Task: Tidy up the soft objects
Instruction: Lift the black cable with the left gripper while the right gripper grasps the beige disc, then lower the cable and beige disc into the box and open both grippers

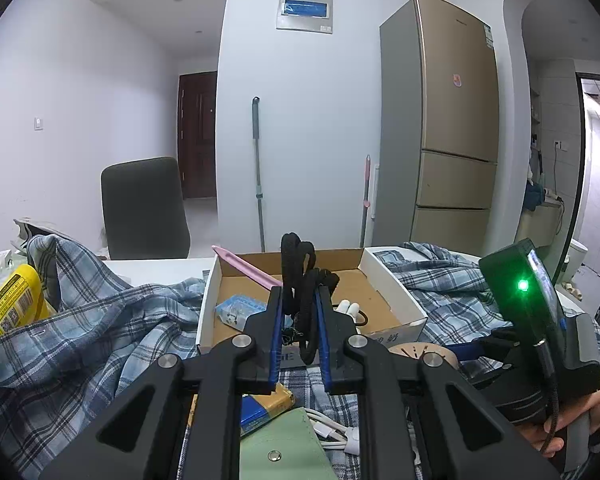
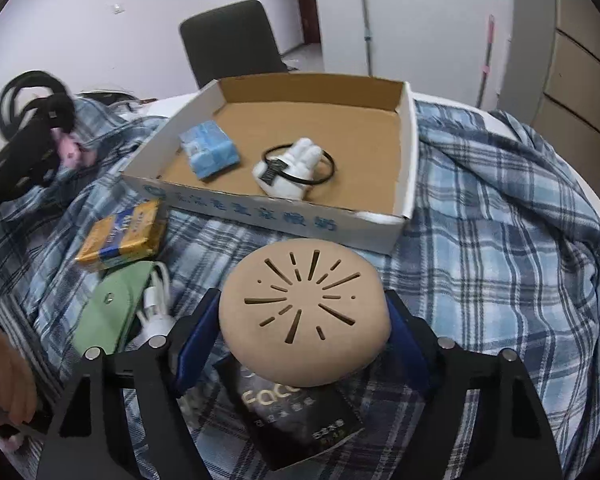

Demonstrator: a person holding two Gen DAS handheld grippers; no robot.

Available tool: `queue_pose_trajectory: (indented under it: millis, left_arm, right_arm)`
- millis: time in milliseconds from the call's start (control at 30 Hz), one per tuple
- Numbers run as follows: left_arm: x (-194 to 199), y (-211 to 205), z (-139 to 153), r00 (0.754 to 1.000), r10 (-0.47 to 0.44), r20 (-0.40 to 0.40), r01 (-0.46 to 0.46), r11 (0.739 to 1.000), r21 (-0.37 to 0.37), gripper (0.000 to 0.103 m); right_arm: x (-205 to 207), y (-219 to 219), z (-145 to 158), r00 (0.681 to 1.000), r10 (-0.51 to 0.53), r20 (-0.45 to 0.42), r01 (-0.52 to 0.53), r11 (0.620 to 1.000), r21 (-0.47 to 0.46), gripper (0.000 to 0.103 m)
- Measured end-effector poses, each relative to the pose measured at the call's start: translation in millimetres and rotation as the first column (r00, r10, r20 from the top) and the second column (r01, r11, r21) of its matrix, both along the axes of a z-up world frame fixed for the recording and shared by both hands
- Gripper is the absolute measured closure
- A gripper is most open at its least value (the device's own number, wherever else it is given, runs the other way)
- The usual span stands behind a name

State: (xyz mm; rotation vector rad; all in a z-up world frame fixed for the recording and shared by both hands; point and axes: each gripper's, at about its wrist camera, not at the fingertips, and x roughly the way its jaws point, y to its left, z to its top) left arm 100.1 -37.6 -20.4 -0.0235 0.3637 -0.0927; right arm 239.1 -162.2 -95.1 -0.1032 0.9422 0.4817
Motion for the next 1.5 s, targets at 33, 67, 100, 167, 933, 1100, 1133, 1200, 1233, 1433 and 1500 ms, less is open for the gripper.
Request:
queue_pose_trajectory:
  millis: [33,67,100,167,933,1100,1133,1200,1233,1433,1500]
  left_arm:
    - [0.1,0.0,0.0,1.0,0.0,0.0,0.0,1.0,-0.001,0.088]
    - [-0.3,0.0,0.2,1.0,0.001,0.001,-0.001,1.0,-0.002,0.088]
    - [-0.3,0.1,0.2,1.0,0.001,0.002,-0.001,1.0,-0.003,0.088]
    - [-1.5,0.4,0.7,1.0,0.007,0.009,-0.007,1.0,-0.011,0.088]
    - [-12.6,0.8,4.2,0.999,0.029,0.044,-0.029,1.0,-0.004,0.088]
    - [-8.0,1.0,18.5,0.999,0.015,0.046,-0.014,1.0,-0.007,0.088]
    - [-6.2,1.1,24.0,0.998,0.013,0.054,-0.012,1.0,-0.003,0.088]
    - [-0.8,0.8,33.7,0.998,0.012,0.067,-0.013,1.0,0.012,0.088]
    - [3.8,1.6,40.1,0.997,0.015,0.074,-0.016,1.0,0.016,0.088]
    - [36.1,6.4,69.3,0.993,0.005,0.118,-0.006,1.0,0.007,0.088]
    - [43.5,7.3,75.5,0.99,0.013,0.137,-0.013,1.0,0.003,0.088]
  right_arm:
    - [-2.0,1.6,1.3,1.0,0.01,0.01,-0.01,1.0,-0.001,0.026]
    - [-4.5,3.0,3.3,1.0,0.016,0.027,-0.016,1.0,-0.005,0.026]
    - [-8.0,3.7,6.5,0.998,0.024,0.051,-0.024,1.0,-0.004,0.026]
    - [-17.5,3.5,14.7,0.993,0.031,0.114,-0.032,0.999,0.007,0.026]
    - [-57.4,-1.4,52.0,0.917,0.008,0.399,-0.038,0.997,0.065,0.025]
    - [-56.3,-3.1,66.8,0.896,-0.024,0.444,-0.015,0.996,0.083,0.025]
    - [-54.8,-2.9,70.7,0.891,-0.026,0.453,-0.011,0.997,0.08,0.025]
    - [-50.4,-0.7,81.5,0.872,-0.031,0.488,-0.001,0.998,0.064,0.025]
    - [-48.1,0.4,86.3,0.863,-0.03,0.504,0.002,0.998,0.056,0.025]
    - [-16.7,8.8,112.2,0.816,-0.056,0.575,0.027,0.998,0.058,0.025]
    - [-5.1,11.9,114.3,0.807,-0.068,0.586,0.041,0.997,0.06,0.025]
